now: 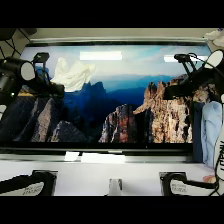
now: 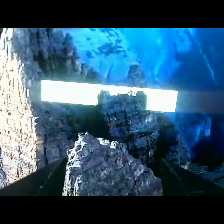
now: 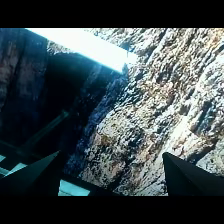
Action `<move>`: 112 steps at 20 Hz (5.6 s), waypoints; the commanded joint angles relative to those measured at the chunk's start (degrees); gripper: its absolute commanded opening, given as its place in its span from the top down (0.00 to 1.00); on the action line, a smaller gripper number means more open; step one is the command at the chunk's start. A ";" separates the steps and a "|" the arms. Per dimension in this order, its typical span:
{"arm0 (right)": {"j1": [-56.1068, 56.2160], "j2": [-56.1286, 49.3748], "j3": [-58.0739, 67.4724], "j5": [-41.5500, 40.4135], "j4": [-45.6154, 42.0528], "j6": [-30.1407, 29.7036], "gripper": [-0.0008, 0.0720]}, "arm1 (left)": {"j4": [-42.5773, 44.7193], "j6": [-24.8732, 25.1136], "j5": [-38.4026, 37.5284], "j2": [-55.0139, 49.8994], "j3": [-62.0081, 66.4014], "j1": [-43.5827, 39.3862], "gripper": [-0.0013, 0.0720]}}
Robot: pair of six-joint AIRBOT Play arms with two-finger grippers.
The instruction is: Fold the shirts.
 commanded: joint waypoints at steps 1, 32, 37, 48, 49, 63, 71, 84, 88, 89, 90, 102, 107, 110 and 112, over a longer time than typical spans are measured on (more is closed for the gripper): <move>0.07 0.04 0.07 0.00 0.00 0.00 0.05 | 0.02 0.02 0.00 -0.02 -0.02 0.02 0.02; 0.07 0.04 0.07 -1.73 0.15 -1.27 0.07 | -2.58 -6.54 35.71 -10.36 3.17 3.89 0.07; 0.07 0.02 0.07 -6.03 0.22 -1.73 0.06 | -33.79 -6.62 23.89 -28.04 13.97 20.57 0.10; 0.09 0.02 0.07 -5.73 4.79 -4.39 0.06 | -48.02 1.20 37.09 -38.40 13.86 18.29 0.11; 0.09 0.02 0.07 -5.40 5.70 -5.07 0.06 | -48.00 1.42 37.70 -38.53 13.86 17.70 0.50; 0.13 29.68 0.09 -16.74 -1.14 -7.58 0.08 | -44.37 23.80 36.44 13.86 13.81 -6.05 0.93; 0.13 36.30 -0.90 5.27 -0.83 -8.22 0.09 | -12.55 -9.90 16.22 18.58 -9.25 -27.34 0.93; 0.13 27.04 -30.05 0.11 11.15 -8.61 0.08 | -24.61 9.35 0.44 11.93 -11.93 11.98 0.01; 0.13 27.04 -30.05 -1.18 11.19 -7.56 0.08 | -26.75 12.13 -2.60 12.09 -27.71 24.15 0.02; 0.13 27.04 -30.05 -1.42 11.13 -7.56 0.08 | -31.39 14.08 -0.28 12.07 -33.20 24.09 0.02; 0.13 27.04 -30.05 -1.51 11.13 -7.56 0.08 | -36.74 16.17 2.34 12.07 -37.77 23.26 0.08; 0.13 25.75 -42.84 -7.78 11.56 -7.56 0.08 | -55.06 20.50 23.82 5.81 -48.81 6.45 0.67; 2.21 25.73 -54.62 -15.89 17.62 -7.54 0.08 | -54.86 22.71 24.15 6.27 -47.04 6.60 0.93; 6.88 23.71 -58.40 -21.40 20.31 -6.25 0.07 | -54.88 23.47 24.06 7.74 -46.01 6.58 0.93; 7.91 20.00 -58.49 -23.65 21.29 -4.74 0.06 | -54.86 23.47 23.69 9.16 -45.99 6.60 0.93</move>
